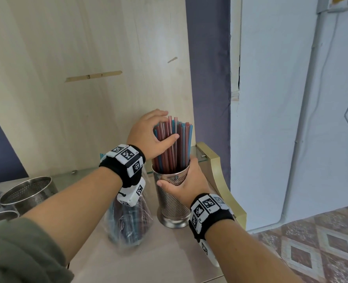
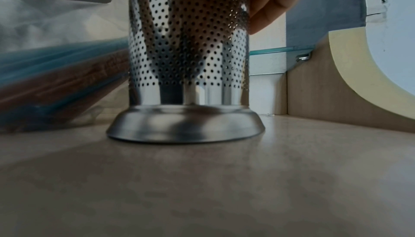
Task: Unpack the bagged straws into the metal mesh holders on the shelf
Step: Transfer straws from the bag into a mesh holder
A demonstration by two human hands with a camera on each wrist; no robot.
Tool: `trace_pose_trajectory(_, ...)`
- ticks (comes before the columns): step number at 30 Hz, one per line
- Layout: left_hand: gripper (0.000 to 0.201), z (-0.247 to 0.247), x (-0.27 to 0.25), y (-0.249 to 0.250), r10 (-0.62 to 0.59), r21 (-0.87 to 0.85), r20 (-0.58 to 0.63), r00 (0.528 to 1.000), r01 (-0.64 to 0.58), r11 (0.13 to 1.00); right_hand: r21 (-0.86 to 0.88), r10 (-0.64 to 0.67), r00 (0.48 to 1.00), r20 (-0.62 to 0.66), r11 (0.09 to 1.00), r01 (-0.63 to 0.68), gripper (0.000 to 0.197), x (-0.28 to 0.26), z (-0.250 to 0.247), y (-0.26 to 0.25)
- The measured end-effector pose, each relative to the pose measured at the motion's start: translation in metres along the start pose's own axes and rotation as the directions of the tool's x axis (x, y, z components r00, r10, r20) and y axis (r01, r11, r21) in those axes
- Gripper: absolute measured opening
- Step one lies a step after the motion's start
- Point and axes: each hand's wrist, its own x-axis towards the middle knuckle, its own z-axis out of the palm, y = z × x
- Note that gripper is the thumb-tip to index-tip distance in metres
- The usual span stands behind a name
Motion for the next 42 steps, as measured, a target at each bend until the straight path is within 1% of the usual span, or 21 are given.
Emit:
trace_pose_trajectory(2,0.048,0.002,-0.004,0.000,0.008,-0.029,-0.031,0.999,-0.009,1.000,-0.009,-0.002,1.000,-0.001,1.000,0.002,0.110,0.000,0.000,0.000)
trace_pose_trajectory(5,0.055,0.001,-0.006,0.001,0.024,-0.042,-0.050,0.998,-0.026,0.999,-0.018,-0.003,1.000,-0.003,1.000,0.003,0.113,0.000,0.000,0.000)
trace_pose_trajectory(8,0.044,0.000,-0.006,0.003,0.097,0.015,0.024,0.995,-0.098,0.995,-0.021,-0.002,1.000,0.001,1.000,0.002,0.111,0.000,0.000,0.001)
trace_pose_trajectory(10,0.045,-0.002,-0.005,0.004,0.092,0.001,0.016,0.996,-0.092,0.996,-0.014,-0.003,1.000,-0.003,1.000,0.003,0.109,0.000,0.000,0.001)
trace_pose_trajectory(12,0.051,-0.004,-0.003,0.005,0.088,0.011,0.015,0.996,-0.089,0.996,-0.014,-0.004,1.000,-0.010,1.000,0.004,0.107,0.000,0.000,0.000)
trace_pose_trajectory(14,0.050,-0.006,-0.001,0.007,0.107,0.047,0.077,0.991,-0.111,0.993,-0.014,-0.001,1.000,-0.012,1.000,0.001,0.104,0.000,0.000,0.000)
trace_pose_trajectory(16,0.048,-0.008,-0.001,0.011,0.087,0.044,0.121,0.989,-0.093,0.995,-0.014,-0.001,1.000,-0.018,1.000,0.000,0.102,0.000,-0.001,-0.001)
trace_pose_trajectory(17,0.051,-0.010,-0.001,0.013,0.061,0.022,0.108,0.992,-0.064,0.998,-0.016,-0.001,1.000,-0.021,1.000,0.001,0.102,0.000,0.000,-0.001)
trace_pose_trajectory(19,0.060,-0.018,-0.004,0.014,-0.009,-0.047,0.037,0.999,0.010,0.999,-0.019,0.005,1.000,-0.024,1.000,-0.005,0.101,-0.001,0.000,-0.001)
trace_pose_trajectory(22,0.056,-0.043,-0.014,0.007,-0.142,-0.186,-0.124,0.982,0.117,0.976,-0.020,0.011,1.000,-0.014,1.000,-0.011,0.099,0.000,0.000,0.000)
trace_pose_trajectory(25,0.046,-0.074,-0.024,-0.013,-0.335,-0.297,-0.205,0.920,0.267,0.917,-0.008,0.010,1.000,-0.017,1.000,-0.010,0.096,0.000,0.000,0.000)
trace_pose_trajectory(27,0.047,-0.090,-0.030,-0.030,-0.496,-0.272,-0.224,0.839,0.435,0.858,-0.008,0.011,1.000,-0.017,1.000,-0.011,0.095,0.000,0.000,-0.001)
trace_pose_trajectory(28,0.052,-0.096,-0.033,-0.040,-0.590,-0.245,-0.213,0.779,0.542,0.804,-0.008,0.011,1.000,-0.017,1.000,-0.011,0.095,-0.001,0.000,-0.001)
trace_pose_trajectory(30,0.065,-0.099,-0.041,-0.054,-0.760,-0.148,-0.125,0.638,0.746,0.650,-0.009,0.007,1.000,-0.019,1.000,-0.008,0.095,-0.001,0.000,-0.003)
trace_pose_trajectory(31,0.071,-0.096,-0.046,-0.061,-0.813,-0.062,-0.063,0.579,0.811,0.582,-0.007,0.006,1.000,-0.018,1.000,-0.007,0.095,-0.001,0.000,-0.003)
trace_pose_trajectory(32,0.074,-0.091,-0.050,-0.067,-0.843,0.032,0.007,0.537,0.843,0.537,-0.004,0.006,1.000,-0.017,1.000,-0.006,0.095,-0.001,0.000,-0.004)
trace_pose_trajectory(34,0.080,-0.078,-0.058,-0.077,-0.870,0.171,0.146,0.470,0.855,0.490,-0.006,0.010,1.000,-0.018,1.000,-0.010,0.095,-0.001,0.000,-0.005)
trace_pose_trajectory(36,0.089,-0.063,-0.064,-0.084,-0.876,0.243,0.241,0.417,0.849,0.470,-0.015,0.011,1.000,-0.021,1.000,-0.012,0.094,-0.001,0.000,-0.004)
trace_pose_trajectory(37,0.093,-0.057,-0.067,-0.088,-0.877,0.243,0.266,0.401,0.852,0.464,-0.016,0.010,1.000,-0.024,1.000,-0.011,0.093,-0.001,0.001,-0.004)
trace_pose_trajectory(40,0.087,-0.045,-0.071,-0.097,-0.875,0.168,0.268,0.404,0.875,0.455,-0.016,0.007,1.000,-0.027,1.000,-0.007,0.093,-0.001,0.001,-0.004)
trace_pose_trajectory(42,0.079,-0.041,-0.071,-0.100,-0.874,0.104,0.245,0.420,0.885,0.454,-0.018,0.002,1.000,-0.028,1.000,-0.003,0.094,-0.001,0.001,-0.004)
